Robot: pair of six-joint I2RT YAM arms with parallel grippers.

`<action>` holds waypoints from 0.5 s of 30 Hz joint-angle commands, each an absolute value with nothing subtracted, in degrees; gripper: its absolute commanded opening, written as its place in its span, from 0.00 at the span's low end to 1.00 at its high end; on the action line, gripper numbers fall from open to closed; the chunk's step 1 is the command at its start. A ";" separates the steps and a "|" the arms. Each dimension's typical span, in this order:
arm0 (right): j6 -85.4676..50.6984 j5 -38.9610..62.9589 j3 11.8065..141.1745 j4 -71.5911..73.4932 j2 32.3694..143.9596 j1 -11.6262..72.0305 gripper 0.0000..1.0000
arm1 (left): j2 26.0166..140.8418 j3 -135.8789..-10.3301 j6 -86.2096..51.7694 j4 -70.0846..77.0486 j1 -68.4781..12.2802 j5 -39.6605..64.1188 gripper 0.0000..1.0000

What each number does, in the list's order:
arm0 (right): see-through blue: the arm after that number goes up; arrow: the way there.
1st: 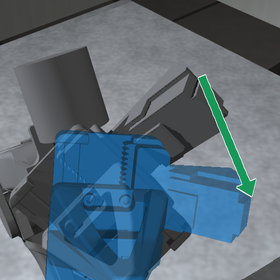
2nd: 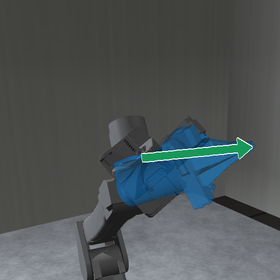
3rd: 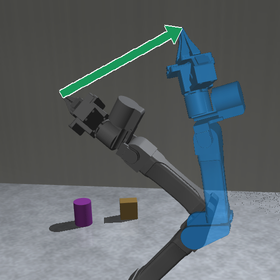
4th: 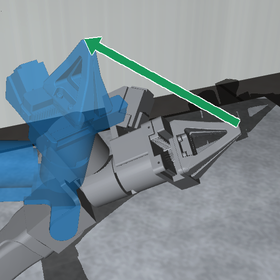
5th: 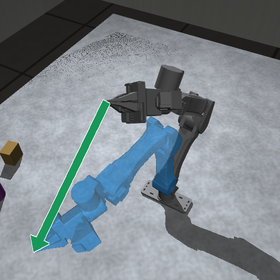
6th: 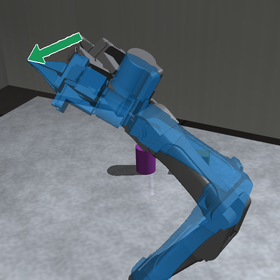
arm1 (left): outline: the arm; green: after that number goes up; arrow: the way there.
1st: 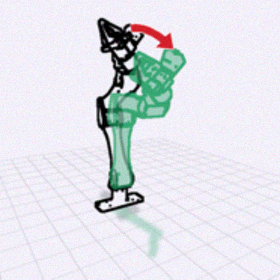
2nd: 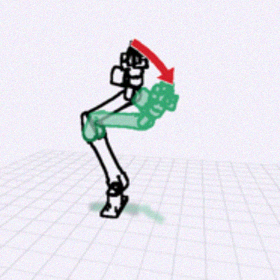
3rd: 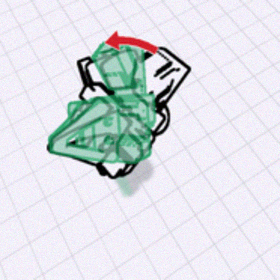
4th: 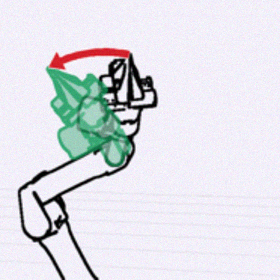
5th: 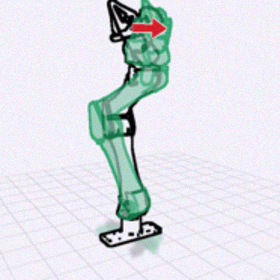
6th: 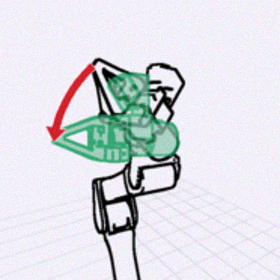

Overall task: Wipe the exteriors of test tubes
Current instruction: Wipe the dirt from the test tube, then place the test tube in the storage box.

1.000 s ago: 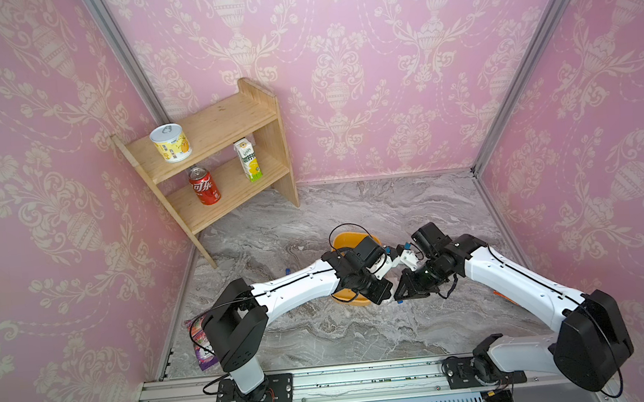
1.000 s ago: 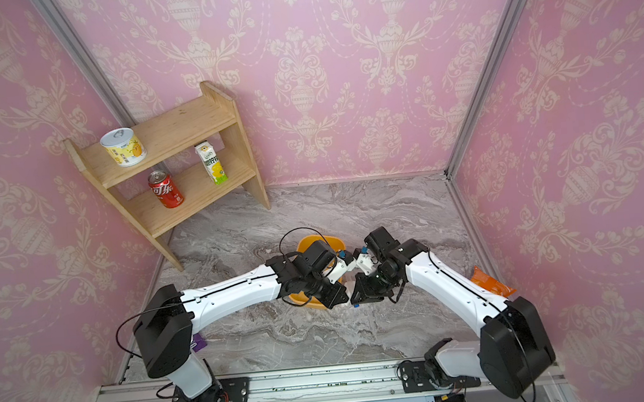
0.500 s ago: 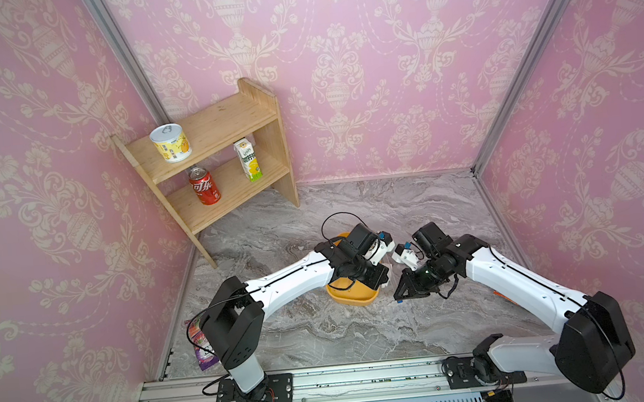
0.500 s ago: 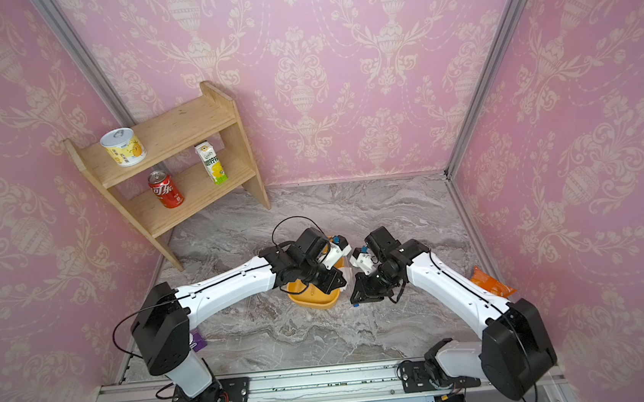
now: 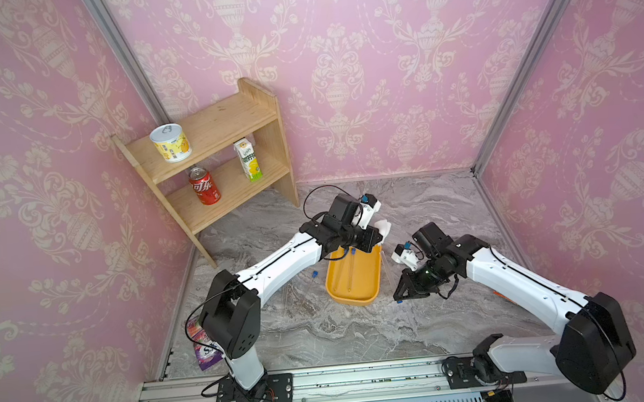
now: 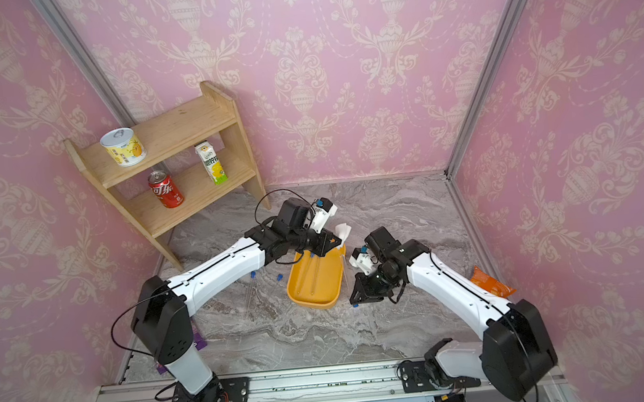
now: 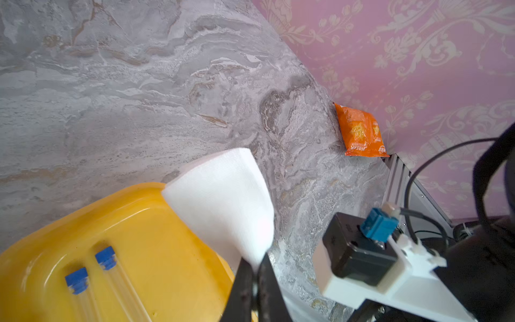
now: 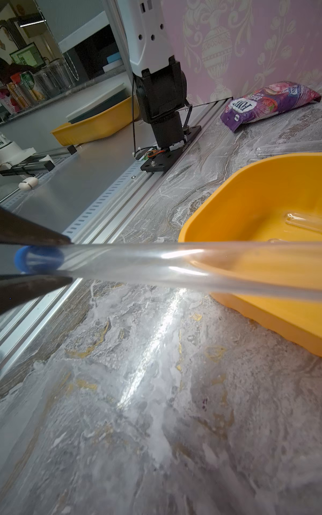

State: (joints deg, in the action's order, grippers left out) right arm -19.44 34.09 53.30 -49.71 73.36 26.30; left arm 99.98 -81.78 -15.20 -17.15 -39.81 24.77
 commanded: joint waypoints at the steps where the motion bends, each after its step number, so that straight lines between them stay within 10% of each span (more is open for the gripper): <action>1: -18.45 34.38 53.30 -50.27 73.21 26.71 0.07 | 98.39 -82.35 -17.03 -15.76 -38.80 24.40 0.04; 15: -24.99 34.06 60.42 -41.40 84.77 28.58 0.07 | 75.65 -60.34 -25.06 -22.57 -34.18 13.05 0.05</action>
State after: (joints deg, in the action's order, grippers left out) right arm -21.37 34.04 58.04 -45.43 82.52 27.44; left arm 79.40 -63.53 -21.23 -19.33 -35.59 16.88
